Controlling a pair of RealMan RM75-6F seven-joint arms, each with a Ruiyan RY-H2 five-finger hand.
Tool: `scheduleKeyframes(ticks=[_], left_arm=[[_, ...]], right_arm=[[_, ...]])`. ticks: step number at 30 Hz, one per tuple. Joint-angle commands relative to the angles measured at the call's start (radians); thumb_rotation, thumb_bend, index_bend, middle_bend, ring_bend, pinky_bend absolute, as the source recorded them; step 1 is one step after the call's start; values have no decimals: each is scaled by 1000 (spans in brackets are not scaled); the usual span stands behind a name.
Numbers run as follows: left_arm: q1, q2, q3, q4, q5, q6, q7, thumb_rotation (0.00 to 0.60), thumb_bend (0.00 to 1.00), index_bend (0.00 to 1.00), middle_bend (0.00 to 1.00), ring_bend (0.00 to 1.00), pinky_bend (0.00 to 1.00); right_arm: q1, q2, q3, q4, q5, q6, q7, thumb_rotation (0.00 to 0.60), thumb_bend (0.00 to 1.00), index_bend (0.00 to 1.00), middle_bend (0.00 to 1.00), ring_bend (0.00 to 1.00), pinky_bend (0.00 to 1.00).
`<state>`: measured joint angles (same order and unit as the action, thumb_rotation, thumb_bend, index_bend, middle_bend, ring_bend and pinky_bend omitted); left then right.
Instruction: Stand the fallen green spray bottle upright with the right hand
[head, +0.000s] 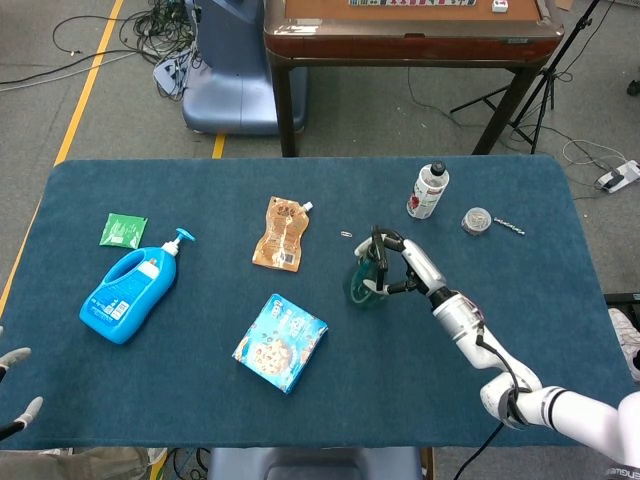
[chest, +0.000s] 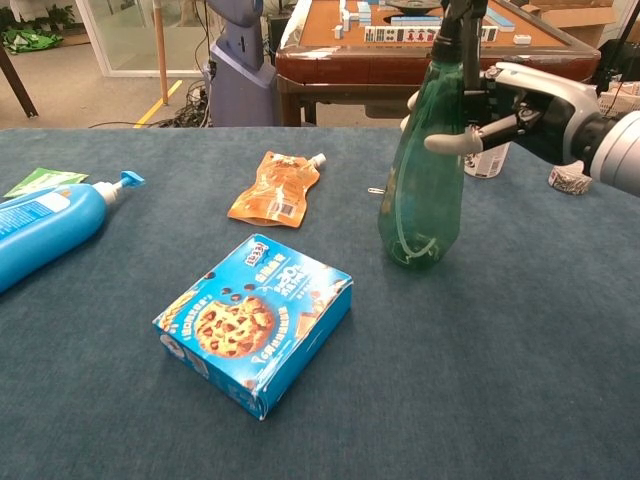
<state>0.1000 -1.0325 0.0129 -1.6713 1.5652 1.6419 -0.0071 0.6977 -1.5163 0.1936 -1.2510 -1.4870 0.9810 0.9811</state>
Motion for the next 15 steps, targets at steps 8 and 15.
scheduleKeyframes(ticks=[8, 15], left_arm=[[-2, 3, -1, -5, 1, -1, 4, 600, 255, 252, 16, 45, 32], [-2, 3, 0, -8, 2, -1, 8, 600, 255, 253, 16, 45, 32]], right_arm=[[3, 0, -23, 25, -19, 19, 46, 600, 92, 323, 283, 167, 75], [-2, 10, -33, 25, -26, 40, 49, 600, 55, 186, 222, 125, 49]])
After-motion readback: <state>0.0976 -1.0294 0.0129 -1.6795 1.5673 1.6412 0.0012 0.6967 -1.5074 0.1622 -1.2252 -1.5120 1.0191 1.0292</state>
